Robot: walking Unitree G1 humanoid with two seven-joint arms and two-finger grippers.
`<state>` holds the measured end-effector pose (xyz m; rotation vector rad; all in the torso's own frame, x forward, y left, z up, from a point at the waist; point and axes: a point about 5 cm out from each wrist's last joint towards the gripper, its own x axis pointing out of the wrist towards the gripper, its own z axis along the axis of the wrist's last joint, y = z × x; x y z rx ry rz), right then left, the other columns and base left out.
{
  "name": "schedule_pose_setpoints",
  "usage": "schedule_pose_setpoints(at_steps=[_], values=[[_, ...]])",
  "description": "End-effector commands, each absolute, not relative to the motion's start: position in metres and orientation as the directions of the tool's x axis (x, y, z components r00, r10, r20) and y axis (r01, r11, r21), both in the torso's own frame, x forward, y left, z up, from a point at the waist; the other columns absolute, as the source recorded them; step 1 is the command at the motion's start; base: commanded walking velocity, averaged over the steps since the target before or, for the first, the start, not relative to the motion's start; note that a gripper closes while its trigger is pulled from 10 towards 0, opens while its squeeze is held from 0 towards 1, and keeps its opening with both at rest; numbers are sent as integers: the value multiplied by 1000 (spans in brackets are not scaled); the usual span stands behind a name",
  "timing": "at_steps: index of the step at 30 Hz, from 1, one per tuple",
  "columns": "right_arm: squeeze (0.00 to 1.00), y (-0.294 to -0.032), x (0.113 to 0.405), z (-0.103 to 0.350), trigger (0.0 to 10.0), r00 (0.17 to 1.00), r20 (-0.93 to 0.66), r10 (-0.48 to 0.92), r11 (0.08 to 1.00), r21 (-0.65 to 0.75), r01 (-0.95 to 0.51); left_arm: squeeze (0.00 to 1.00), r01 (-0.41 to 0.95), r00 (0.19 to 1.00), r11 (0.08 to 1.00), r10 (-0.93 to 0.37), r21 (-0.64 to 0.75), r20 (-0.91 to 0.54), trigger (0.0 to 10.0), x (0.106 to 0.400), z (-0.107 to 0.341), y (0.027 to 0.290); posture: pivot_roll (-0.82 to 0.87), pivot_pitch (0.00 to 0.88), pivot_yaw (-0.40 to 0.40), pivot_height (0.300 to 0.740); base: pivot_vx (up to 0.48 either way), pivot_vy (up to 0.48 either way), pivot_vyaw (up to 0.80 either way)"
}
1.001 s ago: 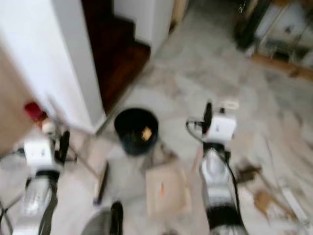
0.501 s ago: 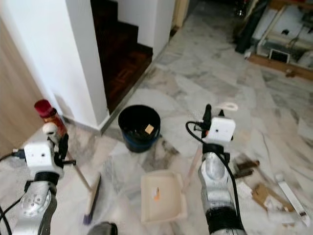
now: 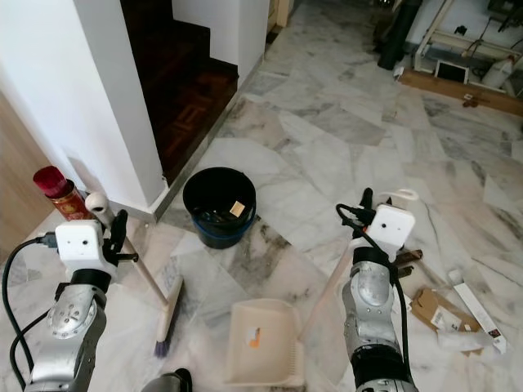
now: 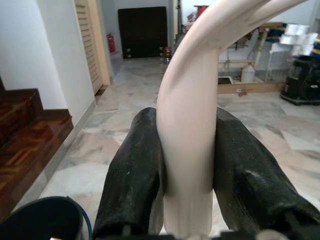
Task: Sweep floor
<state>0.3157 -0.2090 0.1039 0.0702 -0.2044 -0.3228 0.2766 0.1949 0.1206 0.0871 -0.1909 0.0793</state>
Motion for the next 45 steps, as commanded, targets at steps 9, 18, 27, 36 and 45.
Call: schedule_pose_setpoints(at_steps=[9, 18, 27, 36, 45], values=[[0, -191, 322, 106, 10000, 930, 229, -286, 955, 146, 258, 0, -27, 978, 993, 1, 118, 211, 10000, 292, 125, 197, 177, 0, -11, 740, 0, 0, 0], [0, -192, 320, 105, 10000, 934, 241, -264, 962, 130, 238, 0, -4, 981, 995, -16, 101, 196, 10000, 301, 117, 188, 106, 0, -12, 740, 0, 0, 0], [0, -210, 318, 104, 10000, 929, 239, -281, 959, 89, 268, 0, 8, 981, 997, -22, 75, 193, 10000, 305, 112, 179, 94, 0, -32, 740, 0, 0, 0], [0, -211, 318, 101, 10000, 934, 228, -274, 962, 74, 264, 0, -45, 980, 995, 25, 94, 199, 10000, 305, 110, 200, 85, 0, -25, 740, 0, 0, 0], [0, -216, 316, 100, 10000, 931, 220, -292, 956, 75, 283, 0, -34, 978, 995, 13, 94, 207, 10000, 313, 112, 192, 75, 0, -25, 740, 0, 0, 0]])
